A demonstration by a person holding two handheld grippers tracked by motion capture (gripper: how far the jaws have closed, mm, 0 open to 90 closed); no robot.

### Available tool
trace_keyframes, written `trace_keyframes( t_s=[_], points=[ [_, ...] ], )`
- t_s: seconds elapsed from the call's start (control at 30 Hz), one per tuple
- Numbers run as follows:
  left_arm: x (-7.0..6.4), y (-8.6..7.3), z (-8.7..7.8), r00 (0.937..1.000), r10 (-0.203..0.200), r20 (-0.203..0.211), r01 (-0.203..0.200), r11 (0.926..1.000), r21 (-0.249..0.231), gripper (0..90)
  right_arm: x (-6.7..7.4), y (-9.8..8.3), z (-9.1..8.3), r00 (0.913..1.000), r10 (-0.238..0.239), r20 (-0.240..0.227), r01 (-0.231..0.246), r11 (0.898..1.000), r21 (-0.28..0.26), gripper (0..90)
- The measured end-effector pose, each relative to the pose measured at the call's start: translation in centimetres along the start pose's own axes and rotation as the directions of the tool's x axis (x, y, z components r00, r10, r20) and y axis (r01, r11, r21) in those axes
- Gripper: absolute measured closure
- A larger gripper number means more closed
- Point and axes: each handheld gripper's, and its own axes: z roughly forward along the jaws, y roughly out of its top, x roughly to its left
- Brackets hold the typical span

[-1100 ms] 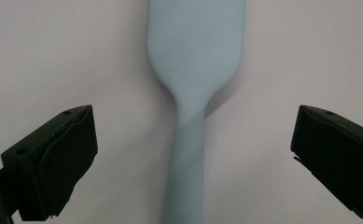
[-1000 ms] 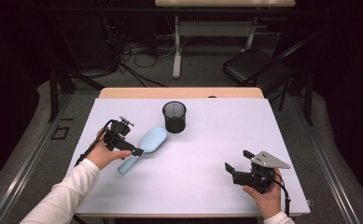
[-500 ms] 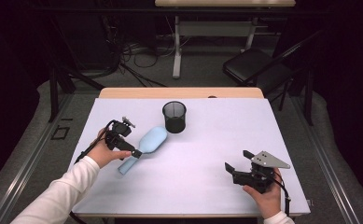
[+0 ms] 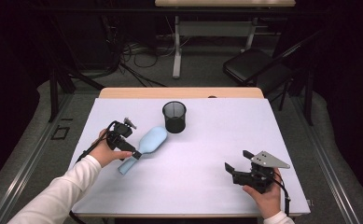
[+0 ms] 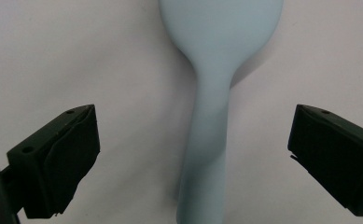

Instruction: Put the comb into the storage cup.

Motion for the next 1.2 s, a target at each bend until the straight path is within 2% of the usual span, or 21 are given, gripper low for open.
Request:
trace_keyframes(
  t_s=[0.33, 0.53, 0.7, 0.9, 1.03, 1.1, 1.2],
  points=[
    [-0.2, 0.4, 0.4, 1.0000, -0.007, 0.001, 0.007, 0.9999, 0.014, 3.2, 0.0, 0.0, 0.0, 1.0000, -0.002, 0.000, 0.002, 1.000, 0.002, 13.9],
    [-0.4, 0.7, 1.0, 1.0000, -0.003, -0.008, 0.003, 0.9991, 0.041, 4.5, 0.0, 0.0, 0.0, 1.0000, -0.008, -0.002, 0.008, 1.000, 0.003, 13.8],
    [-0.5, 1.0, 1.3, 1.0000, -0.009, -0.001, 0.009, 0.9987, 0.051, 8.6, 0.0, 0.0, 0.0, 1.0000, -0.006, -0.003, 0.006, 1.000, 0.003, 13.9],
    [-0.7, 1.3, 1.6, 0.9998, -0.019, -0.003, 0.019, 0.9977, 0.066, 17.7, -0.1, 0.0, 0.0, 1.0000, -0.007, -0.005, 0.007, 1.000, 0.004, 13.9],
    [-0.7, 1.4, 1.7, 0.9996, -0.024, -0.017, 0.026, 0.9966, 0.078, 21.0, 0.0, 0.0, 0.0, 0.9999, -0.008, -0.006, 0.008, 1.000, 0.003, 13.9],
    [-0.7, 1.5, 1.7, 0.9991, -0.036, -0.021, 0.038, 0.9961, 0.079, 25.4, 0.0, 0.0, 0.0, 0.9999, -0.010, -0.006, 0.010, 1.000, 0.004, 13.9],
    [-0.4, 1.6, 1.7, 0.9976, -0.070, -0.006, 0.070, 0.9941, 0.082, 29.6, 0.0, 0.0, 0.0, 0.9999, -0.009, -0.006, 0.009, 1.000, 0.003, 13.9]
  ],
)
